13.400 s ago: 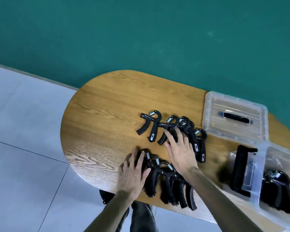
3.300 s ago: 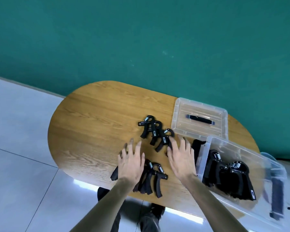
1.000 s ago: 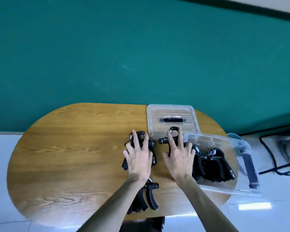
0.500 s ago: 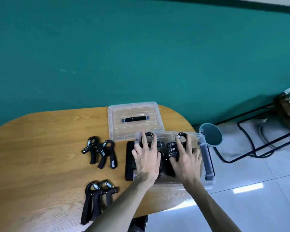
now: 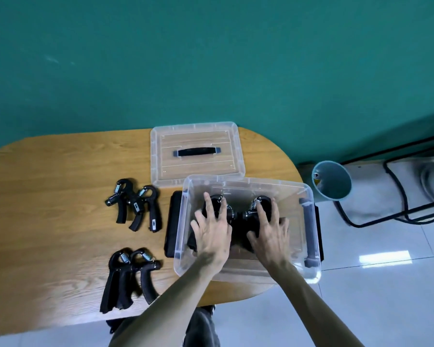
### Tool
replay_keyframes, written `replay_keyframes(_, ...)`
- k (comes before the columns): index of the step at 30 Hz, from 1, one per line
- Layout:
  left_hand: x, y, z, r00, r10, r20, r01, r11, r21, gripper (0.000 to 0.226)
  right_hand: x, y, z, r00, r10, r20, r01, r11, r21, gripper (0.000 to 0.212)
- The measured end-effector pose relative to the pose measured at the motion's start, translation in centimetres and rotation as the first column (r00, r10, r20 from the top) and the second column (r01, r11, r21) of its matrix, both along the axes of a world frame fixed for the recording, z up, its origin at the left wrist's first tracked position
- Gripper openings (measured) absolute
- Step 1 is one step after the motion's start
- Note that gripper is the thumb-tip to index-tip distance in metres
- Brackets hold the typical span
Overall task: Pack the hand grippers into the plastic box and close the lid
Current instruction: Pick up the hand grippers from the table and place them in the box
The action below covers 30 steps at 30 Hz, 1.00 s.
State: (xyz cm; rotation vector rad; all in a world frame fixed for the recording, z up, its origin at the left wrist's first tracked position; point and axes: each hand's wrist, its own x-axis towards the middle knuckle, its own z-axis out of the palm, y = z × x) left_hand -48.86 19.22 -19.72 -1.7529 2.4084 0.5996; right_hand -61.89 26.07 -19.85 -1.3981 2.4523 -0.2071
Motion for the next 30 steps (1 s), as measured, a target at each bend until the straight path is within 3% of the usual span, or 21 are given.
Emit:
replay_keyframes(8, 0.2, -0.5, -0.8, 0.999, -0.008, -0.036, 0.007, 1.000, -0.014, 0.062, -0.1, 0.0, -1.1, 0.999, 0.045, 0.010, -0.045, 0.999, 0.024, 0.084)
replay_keyframes(12, 0.8, -0.7, 0.0, 0.997, -0.035, -0.062, 0.036, 0.999, 0.017, 0.062, 0.2, -0.3, -0.3, 0.994, 0.041, -0.099, -0.035, 0.997, 0.064, 0.074)
replay_keyframes(19, 3.9, -2.9, 3.6, 0.984, -0.159, -0.076, 0.138, 0.965, -0.224, 0.051, 3.7, -3.6, 3.5, 0.988, 0.038, -0.150, -0.049, 0.996, -0.075, 0.049)
replay_keyframes(30, 20.5, -5.5, 3.9, 0.996, 0.081, -0.030, -0.084, 0.990, -0.117, 0.063, 16.0, -10.0, 6.5, 0.942, 0.276, -0.191, -0.292, 0.954, -0.065, 0.045)
